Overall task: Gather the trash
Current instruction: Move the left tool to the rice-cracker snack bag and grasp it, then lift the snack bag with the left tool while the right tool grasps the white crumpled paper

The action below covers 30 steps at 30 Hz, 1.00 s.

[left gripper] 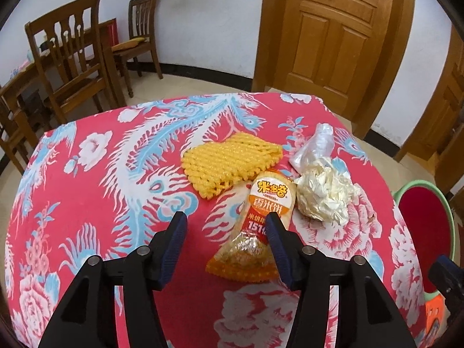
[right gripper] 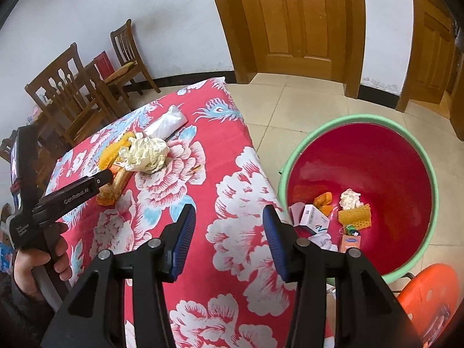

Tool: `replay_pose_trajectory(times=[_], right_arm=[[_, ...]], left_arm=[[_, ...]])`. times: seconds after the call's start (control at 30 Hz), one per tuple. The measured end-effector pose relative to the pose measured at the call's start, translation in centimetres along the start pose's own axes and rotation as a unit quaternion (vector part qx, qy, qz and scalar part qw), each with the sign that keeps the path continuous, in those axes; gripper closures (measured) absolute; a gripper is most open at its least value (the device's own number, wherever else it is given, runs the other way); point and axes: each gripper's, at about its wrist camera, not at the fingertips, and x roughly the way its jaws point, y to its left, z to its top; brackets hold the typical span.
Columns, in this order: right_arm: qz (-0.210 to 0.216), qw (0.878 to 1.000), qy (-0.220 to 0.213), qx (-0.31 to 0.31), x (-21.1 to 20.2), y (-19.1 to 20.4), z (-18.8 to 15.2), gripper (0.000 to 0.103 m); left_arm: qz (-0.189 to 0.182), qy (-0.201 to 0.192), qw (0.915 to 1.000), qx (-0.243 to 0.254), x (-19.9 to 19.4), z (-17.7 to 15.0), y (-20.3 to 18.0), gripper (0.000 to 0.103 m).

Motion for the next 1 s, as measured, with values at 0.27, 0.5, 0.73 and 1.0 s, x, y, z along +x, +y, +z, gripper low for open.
replay_pose_trajectory(times=[0.27,0.5,0.73,1.0], right_arm=[[0.007,1.000,0.006,-0.009,0.9,1.2,0.7,0.054],[0.011,1.000,0.012,-0.011,1.6,1.9,1.1,0.054],[0.013,1.000,0.016,-0.010,1.9,2.2,1.3,0.054],[0.019,1.000,0.015,-0.017,2.1,3.1,1.6,0.054]], left_arm=[[-0.033,0.007,0.9993,0.014,0.4,0.0,-1.0,0.045],[-0.042,0.019,0.9987,0.023,1.5,-0.2,-1.7,0.045],[-0.057,0.015,0.9982,0.010,1.7,-0.4,-1.2,0.061],[-0.079,0.000,0.9967,-0.021,-1.2,-1.2,0.0,0.062]])
